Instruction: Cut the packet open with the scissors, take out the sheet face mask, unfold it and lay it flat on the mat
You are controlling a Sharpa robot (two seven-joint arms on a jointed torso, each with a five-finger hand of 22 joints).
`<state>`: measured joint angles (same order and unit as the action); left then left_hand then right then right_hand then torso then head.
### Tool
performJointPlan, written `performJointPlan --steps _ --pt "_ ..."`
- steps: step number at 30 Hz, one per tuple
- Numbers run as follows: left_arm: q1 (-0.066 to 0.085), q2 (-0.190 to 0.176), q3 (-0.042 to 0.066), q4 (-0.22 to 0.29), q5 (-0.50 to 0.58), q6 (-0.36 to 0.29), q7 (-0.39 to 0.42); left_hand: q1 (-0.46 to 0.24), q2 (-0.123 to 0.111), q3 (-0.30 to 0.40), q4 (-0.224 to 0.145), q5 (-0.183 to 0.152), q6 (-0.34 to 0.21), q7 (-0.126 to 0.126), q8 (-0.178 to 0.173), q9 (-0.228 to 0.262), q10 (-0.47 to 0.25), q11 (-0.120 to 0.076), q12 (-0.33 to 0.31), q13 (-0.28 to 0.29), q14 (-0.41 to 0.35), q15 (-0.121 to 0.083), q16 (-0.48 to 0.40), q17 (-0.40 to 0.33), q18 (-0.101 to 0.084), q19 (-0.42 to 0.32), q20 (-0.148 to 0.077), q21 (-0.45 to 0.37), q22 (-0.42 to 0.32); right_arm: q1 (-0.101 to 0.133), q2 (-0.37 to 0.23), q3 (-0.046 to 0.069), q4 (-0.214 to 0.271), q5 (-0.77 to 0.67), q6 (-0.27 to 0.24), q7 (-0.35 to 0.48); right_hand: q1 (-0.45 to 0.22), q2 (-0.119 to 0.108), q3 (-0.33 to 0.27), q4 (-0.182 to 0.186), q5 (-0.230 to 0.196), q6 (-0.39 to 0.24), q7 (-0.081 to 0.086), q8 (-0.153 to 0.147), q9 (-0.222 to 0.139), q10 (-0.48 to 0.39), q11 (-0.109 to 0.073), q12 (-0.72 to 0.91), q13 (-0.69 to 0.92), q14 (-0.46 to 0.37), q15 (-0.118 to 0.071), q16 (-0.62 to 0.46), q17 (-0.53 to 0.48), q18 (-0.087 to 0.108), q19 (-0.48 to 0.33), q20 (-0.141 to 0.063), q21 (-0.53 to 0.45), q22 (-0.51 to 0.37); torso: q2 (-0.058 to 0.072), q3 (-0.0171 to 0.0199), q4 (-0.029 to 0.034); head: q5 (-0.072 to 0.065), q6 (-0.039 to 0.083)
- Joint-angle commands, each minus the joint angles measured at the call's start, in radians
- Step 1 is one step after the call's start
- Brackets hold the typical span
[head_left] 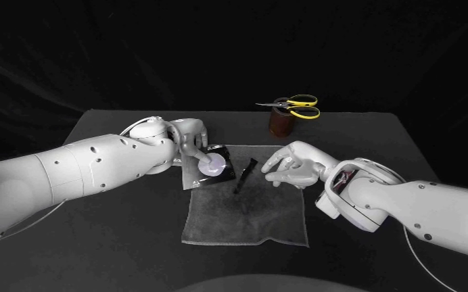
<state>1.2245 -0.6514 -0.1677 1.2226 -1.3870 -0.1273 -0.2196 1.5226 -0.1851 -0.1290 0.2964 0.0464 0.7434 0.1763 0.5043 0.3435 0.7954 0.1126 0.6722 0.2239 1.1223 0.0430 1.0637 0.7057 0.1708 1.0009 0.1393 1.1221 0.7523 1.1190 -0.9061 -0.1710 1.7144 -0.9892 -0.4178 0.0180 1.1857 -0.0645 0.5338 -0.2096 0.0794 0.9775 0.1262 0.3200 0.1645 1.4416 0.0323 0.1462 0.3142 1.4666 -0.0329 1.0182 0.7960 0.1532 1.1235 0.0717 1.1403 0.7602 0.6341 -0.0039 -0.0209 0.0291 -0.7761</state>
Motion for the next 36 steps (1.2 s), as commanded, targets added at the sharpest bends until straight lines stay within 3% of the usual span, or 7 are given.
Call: performJointPlan --steps 1,18,28,36 --pt "0.0 0.001 0.001 0.006 -0.013 0.018 -0.011 0.001 0.013 -0.004 -0.003 0.002 -0.002 -0.007 0.005 0.001 -0.005 -0.003 0.006 0.002 0.009 -0.001 0.004 -0.001 -0.007 0.005 0.001 0.006 0.002 0.0 0.002 0.001 -0.003 -0.011 0.001 -0.003 -0.007 0.0 0.002 0.005 -0.003 -0.008 0.0 0.006 0.001 -0.007 0.001 0.003 0.0 -0.001 -0.007 0.003 0.0 -0.007 0.005 0.0 0.006 0.001 0.0 0.0 0.0002 -0.001 0.0" --pt "-0.001 0.007 0.001 0.003 -0.028 0.018 -0.015 0.008 0.007 -0.007 -0.002 0.002 -0.02 -0.004 0.016 -0.004 -0.038 0.0 0.03 0.007 0.004 0.001 0.021 -0.007 -0.008 0.002 0.001 0.019 0.013 0.001 0.006 0.002 -0.01 -0.014 0.005 -0.005 -0.006 0.001 0.004 0.009 -0.003 -0.009 -0.001 0.008 0.004 -0.01 0.0 0.005 0.011 0.001 -0.007 0.023 0.019 -0.01 0.014 0.0 0.015 0.017 0.0 0.0029 -0.0008 -0.001 -0.002" --pt "-0.007 0.026 0.001 -0.015 -0.044 0.038 -0.027 0.007 0.004 -0.008 -0.002 0.002 -0.024 -0.002 0.018 -0.006 -0.047 0.002 0.033 0.007 0.01 0.002 0.032 0.004 -0.009 0.005 0.002 0.024 0.02 0.001 0.009 0.002 -0.011 -0.014 0.007 -0.005 -0.005 0.002 0.005 0.011 -0.003 -0.01 -0.001 0.009 0.006 -0.01 0.0 0.006 0.016 0.002 -0.007 0.031 0.026 -0.01 0.018 0.0 0.018 0.023 0.0 0.0016 -0.0012 0.0 -0.004" --pt "-0.011 0.032 0.0 -0.021 -0.053 0.06 -0.038 0.035 0.032 0.012 -0.006 0.002 -0.02 0.0 0.038 -0.011 -0.03 0.002 0.055 0.005 0.089 0.001 0.118 0.089 -0.024 0.065 0.005 0.081 0.102 0.001 0.01 0.002 -0.01 -0.014 0.009 -0.005 -0.004 0.002 0.007 0.012 -0.003 -0.009 -0.002 0.011 0.008 -0.011 0.0 0.007 0.02 0.003 -0.008 0.039 0.032 -0.011 0.021 0.0 0.021 0.028 -0.001 0.0014 -0.0008 -0.002 -0.006"
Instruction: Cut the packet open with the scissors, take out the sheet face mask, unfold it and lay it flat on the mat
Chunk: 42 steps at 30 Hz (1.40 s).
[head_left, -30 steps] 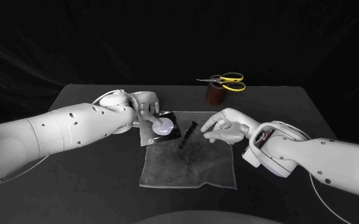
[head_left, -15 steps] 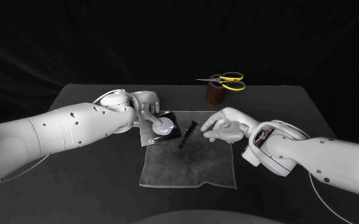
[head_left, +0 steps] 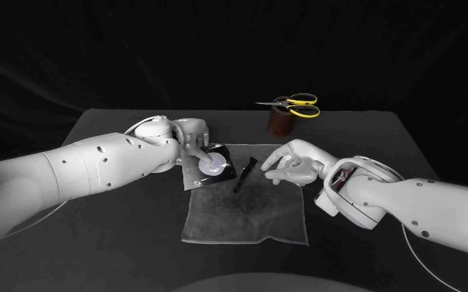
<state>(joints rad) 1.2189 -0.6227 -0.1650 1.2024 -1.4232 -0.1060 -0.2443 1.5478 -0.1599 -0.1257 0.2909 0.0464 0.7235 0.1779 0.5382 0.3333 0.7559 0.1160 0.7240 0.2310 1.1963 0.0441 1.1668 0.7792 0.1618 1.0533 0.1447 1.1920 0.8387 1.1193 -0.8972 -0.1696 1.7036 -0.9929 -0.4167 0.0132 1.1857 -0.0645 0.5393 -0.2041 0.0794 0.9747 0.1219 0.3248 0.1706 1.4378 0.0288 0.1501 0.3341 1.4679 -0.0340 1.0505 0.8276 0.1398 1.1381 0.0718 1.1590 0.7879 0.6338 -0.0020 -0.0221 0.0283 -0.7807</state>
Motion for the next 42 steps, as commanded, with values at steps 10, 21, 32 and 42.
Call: performJointPlan --steps 10,21,32,42 --pt "-0.007 0.005 -0.002 -0.002 -0.019 0.015 -0.005 0.111 0.076 0.054 -0.002 0.002 0.068 -0.021 0.004 -0.037 0.114 -0.02 -0.046 -0.054 0.108 -0.019 0.095 0.094 -0.037 0.109 -0.012 0.093 0.137 0.0 0.002 0.001 0.001 -0.011 0.007 0.0 -0.003 0.004 0.003 0.011 -0.002 -0.007 0.002 0.009 0.005 -0.005 0.002 0.008 0.012 0.002 -0.007 0.019 0.01 0.001 0.011 -0.001 0.007 0.008 0.0 -0.0004 0.0003 -0.001 -0.002" --pt "-0.007 0.003 -0.002 -0.002 -0.011 -0.023 0.031 0.181 0.115 0.105 0.0 0.002 0.175 -0.048 -0.046 -0.083 0.249 -0.048 -0.165 -0.127 0.142 -0.044 0.119 0.115 -0.043 0.136 -0.035 0.115 0.169 0.0 0.002 0.001 -0.001 -0.011 0.004 0.001 -0.002 0.006 0.005 0.014 0.0 -0.007 0.001 0.011 0.008 -0.003 0.002 0.011 0.02 0.002 -0.007 0.028 0.017 0.0 0.013 -0.001 0.01 0.014 0.0 -0.0002 0.0 -0.004 -0.001" --pt "-0.007 -0.019 0.001 0.022 0.028 -0.075 0.072 0.141 0.084 0.094 0.001 0.002 0.162 -0.036 -0.091 -0.108 0.242 -0.032 -0.225 -0.154 0.104 -0.032 0.083 0.039 -0.032 0.087 -0.03 0.079 0.103 0.0 0.0 0.002 -0.007 -0.011 0.004 0.004 0.001 0.004 0.008 0.014 0.001 -0.01 0.002 0.01 0.01 -0.01 0.002 0.009 0.026 0.0 -0.007 0.031 0.016 0.001 0.012 -0.001 0.009 0.012 0.0 0.0001 0.0005 -0.011 0.002" --pt "-0.006 -0.057 0.025 0.063 0.06 -0.106 0.106 0.072 0.039 0.062 0.001 0.002 0.131 -0.015 -0.114 -0.119 0.2 -0.012 -0.249 -0.16 0.045 -0.013 0.04 -0.055 -0.016 0.02 -0.017 0.027 0.018 0.0 -0.002 0.002 -0.011 -0.011 0.004 0.006 0.001 0.004 0.009 0.014 0.001 -0.01 0.002 0.01 0.01 -0.01 0.002 0.009 0.027 0.0 -0.007 0.031 0.016 0.001 0.013 -0.001 0.01 0.015 0.0 -0.0002 -0.0001 -0.014 0.002"
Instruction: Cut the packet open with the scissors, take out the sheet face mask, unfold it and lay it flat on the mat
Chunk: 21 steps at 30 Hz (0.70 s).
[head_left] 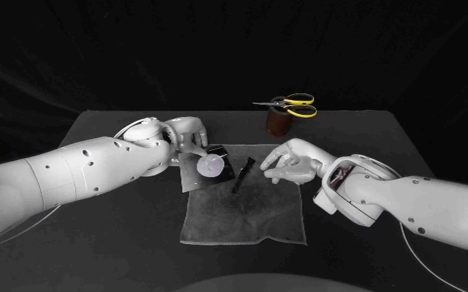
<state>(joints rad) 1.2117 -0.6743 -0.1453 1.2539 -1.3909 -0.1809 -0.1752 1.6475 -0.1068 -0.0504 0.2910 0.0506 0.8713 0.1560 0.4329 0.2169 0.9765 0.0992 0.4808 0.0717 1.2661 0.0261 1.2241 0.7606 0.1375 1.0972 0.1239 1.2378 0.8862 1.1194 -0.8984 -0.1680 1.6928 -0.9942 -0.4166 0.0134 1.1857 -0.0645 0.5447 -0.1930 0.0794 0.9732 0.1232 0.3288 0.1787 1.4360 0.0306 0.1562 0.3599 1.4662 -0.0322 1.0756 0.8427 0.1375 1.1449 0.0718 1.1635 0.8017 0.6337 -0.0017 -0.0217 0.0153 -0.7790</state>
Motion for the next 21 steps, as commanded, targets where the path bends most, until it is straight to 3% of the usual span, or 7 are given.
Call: performJointPlan --steps 1,4,7,12,16,20,21 --pt "0.001 -0.009 0.01 0.016 0.03 -0.034 0.038 -0.039 -0.022 -0.018 0.001 -0.002 -0.026 0.009 -0.012 -0.004 -0.033 0.007 -0.008 -0.001 -0.04 0.007 -0.029 -0.06 0.012 -0.039 0.006 -0.03 -0.049 0.0 -0.001 0.001 -0.001 -0.01 0.004 0.006 0.001 0.004 0.003 0.003 0.001 -0.009 0.0 0.007 0.002 -0.008 0.001 0.003 0.001 0.002 -0.009 0.006 0.001 0.003 0.006 -0.001 0.006 0.001 0.0 -0.0004 -0.0005 -0.002 0.0" --pt "0.001 -0.021 0.023 0.03 0.033 -0.04 0.041 -0.077 -0.057 -0.019 0.002 -0.002 -0.064 0.019 -0.02 -0.007 -0.093 0.019 -0.014 -0.001 -0.112 0.019 -0.078 -0.162 0.027 -0.107 0.017 -0.085 -0.133 0.0 -0.002 0.001 -0.001 -0.01 0.003 0.006 0.002 0.003 0.004 0.003 0.0 -0.01 0.001 0.006 0.002 -0.011 0.001 0.002 0.003 0.001 -0.009 0.008 0.002 0.003 0.005 -0.001 0.005 0.0 -0.001 -0.0005 0.0007 -0.003 0.0" --pt "0.002 -0.033 0.035 0.045 0.035 -0.046 0.04 -0.09 -0.078 -0.007 0.003 -0.002 -0.083 0.023 -0.019 -0.007 -0.127 0.026 -0.008 0.0 -0.131 0.027 -0.079 -0.172 0.034 -0.138 0.024 -0.114 -0.172 0.0 -0.003 0.001 -0.003 -0.01 0.002 0.007 0.002 0.003 0.004 0.003 0.0 -0.01 0.001 0.006 0.002 -0.011 0.001 0.002 0.003 0.001 -0.009 0.008 0.002 0.003 0.005 -0.001 0.005 0.0 0.0 0.0 0.001 -0.004 -0.002" --pt "0.004 -0.049 0.047 0.067 0.036 -0.047 0.033 -0.093 -0.087 0.004 0.003 -0.002 -0.097 0.022 -0.015 -0.006 -0.151 0.031 0.004 0.003 -0.145 0.032 -0.076 -0.18 0.04 -0.16 0.03 -0.134 -0.201 0.0 -0.006 0.001 -0.004 -0.01 -0.002 0.009 0.002 0.002 0.005 0.003 0.0 -0.011 0.002 0.006 0.003 -0.014 0.001 0.001 0.005 0.001 -0.009 0.009 0.002 0.003 0.005 -0.001 0.005 0.0 0.0 -0.0004 0.0004 -0.006 0.0" --pt "0.004 -0.055 0.051 0.091 0.046 -0.035 0.027 -0.086 -0.068 0.035 0.002 -0.002 -0.089 0.025 0.001 0.0 -0.149 0.03 0.034 0.011 -0.153 0.032 -0.069 -0.188 0.041 -0.161 0.032 -0.138 -0.204 0.0 -0.01 0.001 -0.001 -0.01 -0.004 0.01 0.002 0.002 0.005 0.003 0.0 -0.011 0.002 0.006 0.003 -0.014 0.001 0.001 0.005 0.001 -0.009 0.009 0.002 0.003 0.005 -0.001 0.005 0.0 0.001 0.0 -0.0005 -0.006 -0.002" --pt "0.004 -0.051 0.051 0.127 0.103 0.006 0.014 -0.113 -0.028 0.063 0.0 -0.003 -0.051 0.007 0.032 0.01 -0.07 0.004 0.122 0.041 -0.123 0.01 -0.043 -0.187 0.029 -0.096 0.016 -0.095 -0.136 0.0 -0.015 0.001 0.003 -0.012 -0.007 0.011 0.002 0.001 0.006 0.004 -0.001 -0.011 0.002 0.006 0.004 -0.015 0.002 0.001 0.006 0.001 -0.008 0.012 0.005 0.002 0.007 -0.001 0.007 0.004 0.001 0.0002 0.0003 -0.009 -0.005" --pt "0.003 -0.049 0.049 0.137 0.124 0.011 0.01 -0.136 -0.016 0.064 0.0 -0.002 -0.04 0.001 0.038 0.011 -0.041 -0.004 0.147 0.052 -0.089 0.003 -0.018 -0.142 0.021 -0.062 0.011 -0.072 -0.098 0.0 -0.017 0.001 0.004 -0.012 -0.008 0.01 0.001 0.001 0.006 0.005 -0.001 -0.012 0.002 0.006 0.004 -0.014 0.002 0.002 0.008 0.0 -0.008 0.013 0.006 0.002 0.007 -0.001 0.007 0.004 0.0 0.0002 0.0003 -0.009 -0.006"
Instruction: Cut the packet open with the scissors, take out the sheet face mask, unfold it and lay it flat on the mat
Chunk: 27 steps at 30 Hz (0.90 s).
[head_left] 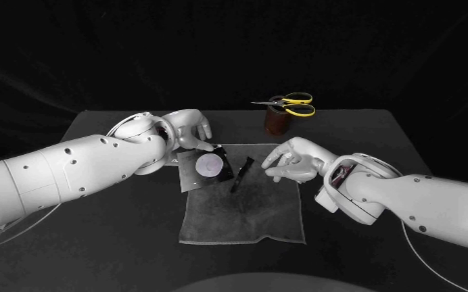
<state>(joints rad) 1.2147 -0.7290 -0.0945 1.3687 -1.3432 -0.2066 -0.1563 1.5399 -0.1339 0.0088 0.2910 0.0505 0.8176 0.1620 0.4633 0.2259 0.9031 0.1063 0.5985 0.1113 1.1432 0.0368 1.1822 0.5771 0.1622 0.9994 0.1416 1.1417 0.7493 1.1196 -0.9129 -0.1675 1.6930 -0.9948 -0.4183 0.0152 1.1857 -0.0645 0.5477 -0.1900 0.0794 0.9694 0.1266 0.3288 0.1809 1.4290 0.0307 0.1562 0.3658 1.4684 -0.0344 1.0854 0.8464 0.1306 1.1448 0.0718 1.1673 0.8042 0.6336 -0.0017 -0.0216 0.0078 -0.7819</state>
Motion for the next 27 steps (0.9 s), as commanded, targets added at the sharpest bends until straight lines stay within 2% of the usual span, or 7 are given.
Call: performJointPlan --steps 1,4,11,18,19,24,27 --pt "0.0 0.009 -0.005 0.034 0.102 0.039 -0.013 -0.053 0.019 0.003 0.0 -0.002 0.025 -0.011 0.013 0.003 0.059 -0.019 0.057 0.024 0.083 -0.017 0.058 0.107 -0.015 0.086 -0.016 0.06 0.096 0.0 -0.004 0.001 0.005 -0.014 -0.008 0.007 0.001 0.0 0.003 0.004 -0.001 -0.009 -0.001 0.007 0.003 -0.004 0.002 0.004 0.007 -0.002 -0.006 0.008 0.005 0.009 0.009 -0.001 0.005 0.005 0.0 0.0003 -0.0002 -0.002 -0.004" --pt "-0.003 0.016 -0.015 0.059 0.147 0.034 -0.019 -0.079 0.02 0.0 0.002 -0.002 0.043 -0.016 0.024 0.007 0.08 -0.027 0.084 0.037 0.13 -0.025 0.087 0.165 -0.026 0.135 -0.025 0.095 0.151 0.0 -0.007 0.001 0.008 -0.022 -0.014 0.001 -0.001 -0.003 0.002 0.007 0.0 -0.011 -0.002 0.007 0.005 0.003 0.001 0.012 0.018 -0.001 -0.006 0.017 0.012 0.008 0.013 -0.001 0.009 0.013 0.0 0.0006 0.0004 -0.006 -0.007" --pt "-0.016 0.045 -0.04 0.09 0.2 -0.015 -0.031 -0.099 0.008 -0.003 0.0 -0.003 0.059 -0.028 0.047 0.014 0.152 -0.047 0.228 0.125 0.283 -0.047 0.222 0.484 -0.054 0.249 -0.049 0.183 0.295 0.0 -0.016 0.001 0.014 -0.039 -0.024 -0.01 0.001 -0.017 -0.002 0.018 0.006 -0.018 -0.006 0.008 0.016 0.022 -0.005 0.064 0.096 0.006 -0.011 0.077 0.071 0.004 0.028 -0.004 0.024 0.044 0.0 0.0015 -0.0009 -0.018 -0.013" --pt "-0.027 0.086 -0.049 0.074 0.182 -0.016 -0.045 -0.1 -0.003 0.005 0.0 -0.001 0.042 -0.029 0.066 0.02 0.136 -0.054 0.426 0.271 0.355 -0.051 0.307 0.72 -0.074 0.32 -0.057 0.239 0.397 0.001 -0.021 0.001 0.025 -0.058 -0.026 -0.013 0.004 -0.037 -0.012 0.032 0.008 -0.028 -0.005 0.007 0.03 0.003 -0.007 0.178 0.258 0.03 -0.011 0.208 0.237 -0.002 0.047 -0.006 0.042 0.087 0.002 0.0026 -0.0013 -0.02 -0.017" --pt "-0.027 0.093 -0.049 0.071 0.174 -0.011 -0.05 -0.102 -0.005 0.005 0.0 -0.002 0.037 -0.03 0.069 0.021 0.162 -0.053 0.479 0.345 0.366 -0.052 0.32 0.757 -0.079 0.337 -0.058 0.252 0.423 0.002 -0.022 0.001 0.026 -0.061 -0.026 -0.013 0.007 -0.036 -0.012 0.036 0.011 -0.029 -0.006 0.006 0.033 -0.011 -0.006 0.224 0.312 0.03 -0.01 0.227 0.259 -0.003 0.05 -0.005 0.046 0.095 0.002 0.0024 -0.0005 -0.02 -0.017" --pt "-0.029 0.119 -0.05 0.056 0.13 0.009 -0.084 -0.121 -0.016 -0.002 0.001 -0.002 0.018 -0.028 0.08 0.026 0.205 -0.052 0.575 0.497 0.379 -0.05 0.335 0.804 -0.089 0.368 -0.058 0.278 0.472 0.003 -0.024 0.001 0.031 -0.089 -0.028 -0.015 0.002 -0.053 -0.021 0.043 0.035 -0.04 -0.003 0.002 0.038 -0.011 -0.003 0.404 0.476 0.042 -0.007 0.29 0.351 -0.012 0.079 -0.002 0.074 0.149 0.001 0.0016 0.0001 -0.019 -0.02" --pt "-0.03 0.135 -0.05 0.044 0.102 0.013 -0.111 -0.147 -0.027 -0.02 0.003 -0.002 0.004 -0.025 0.086 0.028 0.181 -0.049 0.57 0.48 0.378 -0.048 0.334 0.804 -0.088 0.367 -0.056 0.278 0.471 0.004 -0.026 0.001 0.035 -0.103 -0.031 -0.018 0.0 -0.058 -0.025 0.049 0.038 -0.044 -0.002 0.001 0.042 -0.013 0.0 0.51 0.571 0.05 -0.004 0.328 0.408 -0.017 0.096 -0.001 0.091 0.182 0.0 0.0006 -0.0006 -0.018 -0.02"
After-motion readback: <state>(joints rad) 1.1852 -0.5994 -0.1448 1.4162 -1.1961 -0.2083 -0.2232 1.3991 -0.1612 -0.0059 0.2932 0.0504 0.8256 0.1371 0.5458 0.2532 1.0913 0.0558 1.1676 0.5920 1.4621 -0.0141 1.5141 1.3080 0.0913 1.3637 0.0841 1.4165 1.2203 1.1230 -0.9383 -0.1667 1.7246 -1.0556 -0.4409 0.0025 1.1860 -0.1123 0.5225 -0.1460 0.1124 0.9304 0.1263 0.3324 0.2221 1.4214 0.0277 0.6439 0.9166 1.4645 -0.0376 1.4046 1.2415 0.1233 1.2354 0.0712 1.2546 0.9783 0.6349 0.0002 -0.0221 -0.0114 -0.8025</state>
